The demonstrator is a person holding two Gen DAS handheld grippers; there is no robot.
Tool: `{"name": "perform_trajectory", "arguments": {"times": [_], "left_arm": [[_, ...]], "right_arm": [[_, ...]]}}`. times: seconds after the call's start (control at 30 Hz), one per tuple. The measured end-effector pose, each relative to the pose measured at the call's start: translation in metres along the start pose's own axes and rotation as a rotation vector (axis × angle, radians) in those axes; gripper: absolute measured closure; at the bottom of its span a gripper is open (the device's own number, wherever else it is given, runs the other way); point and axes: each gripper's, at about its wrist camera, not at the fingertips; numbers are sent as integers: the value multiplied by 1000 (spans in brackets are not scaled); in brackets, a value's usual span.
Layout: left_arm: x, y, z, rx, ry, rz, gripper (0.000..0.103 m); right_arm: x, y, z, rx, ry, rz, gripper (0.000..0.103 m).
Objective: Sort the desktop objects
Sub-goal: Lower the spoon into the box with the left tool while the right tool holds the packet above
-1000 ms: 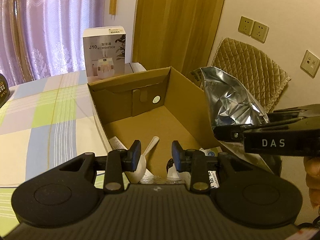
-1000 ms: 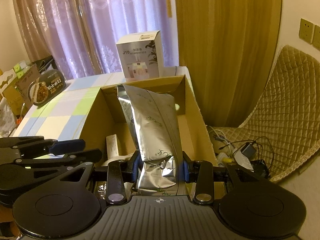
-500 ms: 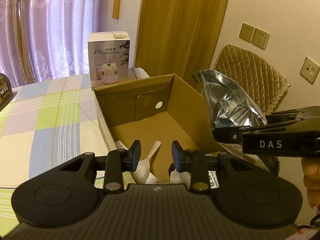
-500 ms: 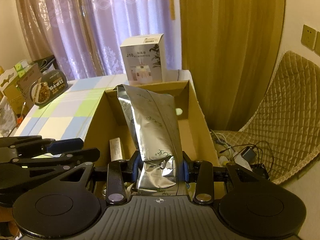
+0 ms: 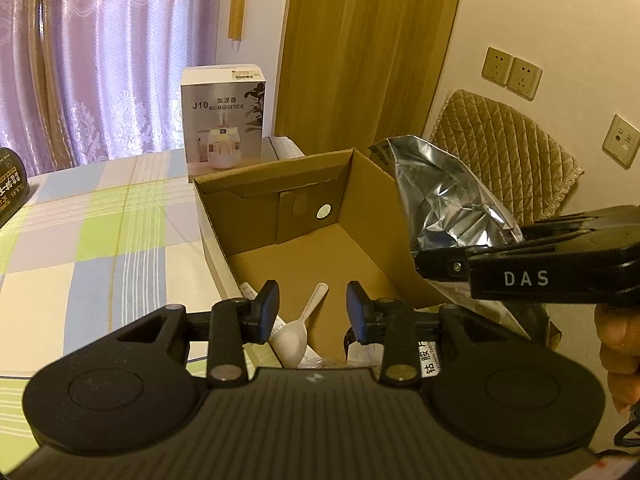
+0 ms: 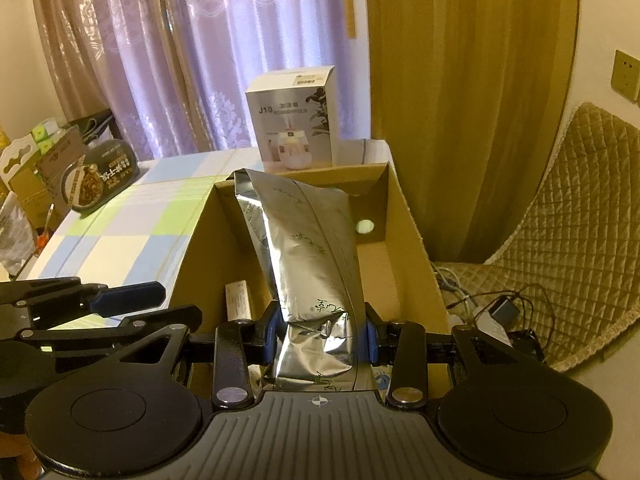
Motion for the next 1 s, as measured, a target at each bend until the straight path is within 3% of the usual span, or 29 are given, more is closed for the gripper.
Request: {"name": "perform_trajectory", "arguments": {"times": [0.27, 0.43, 0.6, 1.0], "left_arm": [[0, 1, -7, -10, -10, 4, 67], [1, 0, -15, -21, -30, 9, 51], [0, -1, -20, -33, -40, 15, 43], [2, 3, -29, -37, -53, 9, 41]], "right_arm": [[-5, 7, -2, 0, -3, -6, 66], [-11, 11, -3, 3, -6, -6, 66], [-16, 16, -4, 0, -6, -9, 66], [-25, 30, -6, -3, 0, -22, 66]]}}
Point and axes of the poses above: each gripper's, at about its wrist camera, not at the fingertips, and y roughly the way its jaws point, z to its right, x to its underside, and after that the axes turned 7 degrees about -z, right-handed
